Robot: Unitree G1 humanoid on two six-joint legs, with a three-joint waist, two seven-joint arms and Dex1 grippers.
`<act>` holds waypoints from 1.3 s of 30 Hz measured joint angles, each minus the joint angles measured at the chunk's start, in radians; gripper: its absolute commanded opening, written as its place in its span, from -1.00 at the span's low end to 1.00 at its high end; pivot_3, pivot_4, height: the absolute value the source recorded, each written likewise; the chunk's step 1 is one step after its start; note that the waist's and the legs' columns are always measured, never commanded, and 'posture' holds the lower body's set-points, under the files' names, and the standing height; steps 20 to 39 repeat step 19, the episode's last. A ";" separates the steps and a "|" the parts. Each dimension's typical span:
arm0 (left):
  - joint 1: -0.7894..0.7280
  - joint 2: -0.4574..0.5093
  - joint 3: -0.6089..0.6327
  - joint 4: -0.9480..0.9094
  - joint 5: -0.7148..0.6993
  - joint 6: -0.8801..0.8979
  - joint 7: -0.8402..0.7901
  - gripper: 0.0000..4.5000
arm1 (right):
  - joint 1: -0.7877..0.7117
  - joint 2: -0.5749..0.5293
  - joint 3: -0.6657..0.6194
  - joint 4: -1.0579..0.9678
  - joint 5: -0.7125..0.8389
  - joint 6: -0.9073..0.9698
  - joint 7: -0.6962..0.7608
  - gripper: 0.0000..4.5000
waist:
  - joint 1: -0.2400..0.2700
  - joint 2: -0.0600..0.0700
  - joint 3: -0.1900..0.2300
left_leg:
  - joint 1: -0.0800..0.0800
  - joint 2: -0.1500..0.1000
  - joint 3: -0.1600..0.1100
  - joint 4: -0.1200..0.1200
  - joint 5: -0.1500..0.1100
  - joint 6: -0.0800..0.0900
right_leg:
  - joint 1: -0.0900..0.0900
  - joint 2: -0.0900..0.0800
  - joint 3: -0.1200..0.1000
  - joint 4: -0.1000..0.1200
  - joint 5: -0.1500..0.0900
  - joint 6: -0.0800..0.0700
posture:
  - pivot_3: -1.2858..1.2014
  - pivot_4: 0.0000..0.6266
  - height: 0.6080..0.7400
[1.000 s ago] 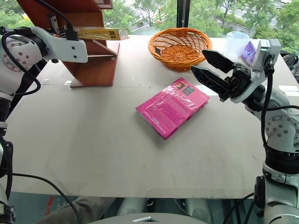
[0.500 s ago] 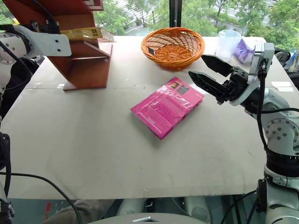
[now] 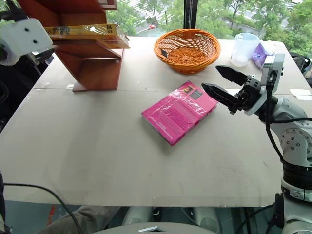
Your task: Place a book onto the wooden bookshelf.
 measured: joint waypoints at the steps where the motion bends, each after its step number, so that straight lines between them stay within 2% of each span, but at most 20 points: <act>1: 0.011 -0.024 0.019 -0.037 -0.030 0.036 -0.006 0.98 | 0.024 -0.005 0.000 0.002 -0.016 -0.008 0.010 1.00 | 0.003 0.001 0.000 | 0.001 0.000 0.000 0.001 0.000 0.000 | 0.001 0.000 0.001 0.001 0.000 0.000 | 0.03 -0.52 0.99; 4: 0.094 -0.183 0.094 -0.224 -0.207 0.276 -0.023 0.98 | 0.138 -0.030 0.001 0.017 -0.102 -0.078 0.053 1.00 | 0.002 0.001 -0.001 | 0.002 0.000 -0.001 0.004 0.000 0.000 | 0.004 0.000 0.000 0.001 0.000 0.000 | 0.03 -0.52 0.99; 6: 0.274 -0.275 0.102 -0.371 -0.323 0.417 -0.042 0.98 | 0.213 -0.029 0.002 0.035 -0.177 -0.163 0.069 1.00 | -0.006 0.003 -0.002 | 0.007 0.000 -0.002 0.005 -0.001 0.002 | 0.008 0.001 0.002 0.001 -0.001 0.001 | 0.03 -0.52 0.99; 7: 0.411 -0.326 0.087 -0.423 -0.365 0.448 -0.045 0.98 | 0.262 -0.025 0.001 0.051 -0.231 -0.221 0.066 1.00 | -0.018 0.004 -0.003 | 0.008 0.001 -0.002 0.005 -0.001 0.002 | 0.008 0.001 0.004 0.002 -0.001 0.002 | 0.03 -0.52 0.99; 10: 0.672 -0.496 0.080 -0.412 -0.426 0.447 0.009 0.98 | 0.379 0.002 0.004 0.122 -0.353 -0.323 0.038 1.00 | -0.027 0.000 0.000 | 0.005 0.002 -0.004 0.008 -0.001 0.002 | 0.006 0.002 0.005 0.004 -0.001 0.001 | 0.03 -0.52 0.99; 14: 0.881 -0.707 0.120 -0.407 -0.462 0.269 0.137 0.98 | 0.483 0.040 0.010 0.177 -0.412 -0.436 0.054 1.00 | -0.019 0.002 -0.003 | 0.014 0.002 -0.004 0.008 -0.002 0.002 | 0.015 0.000 0.005 0.005 -0.003 -0.001 | 0.03 -0.52 0.99; 15: 0.902 -0.734 0.118 -0.400 -0.462 0.241 0.165 0.98 | 0.495 0.043 0.015 0.190 -0.423 -0.452 0.057 1.00 | -0.017 0.002 -0.002 | 0.016 0.001 -0.004 0.008 -0.002 0.002 | 0.017 0.000 0.005 0.005 -0.005 0.000 | 0.03 -0.52 0.99; 19: 1.019 -0.740 0.100 -0.395 -0.462 0.121 0.201 0.98 | 0.529 0.045 0.023 0.245 -0.457 -0.527 0.077 1.00 | -0.018 0.002 -0.005 | 0.023 0.001 -0.002 0.009 -0.002 0.002 | 0.022 -0.003 0.007 0.005 -0.005 -0.001 | 0.03 -0.52 0.99; 39: 1.019 -0.740 0.100 -0.395 -0.462 0.121 0.201 0.98 | 0.529 0.045 0.023 0.245 -0.457 -0.527 0.077 1.00 | -0.018 0.002 -0.005 | 0.023 0.001 -0.002 0.009 -0.002 0.002 | 0.022 -0.003 0.007 0.005 -0.005 -0.001 | 0.03 -0.52 0.99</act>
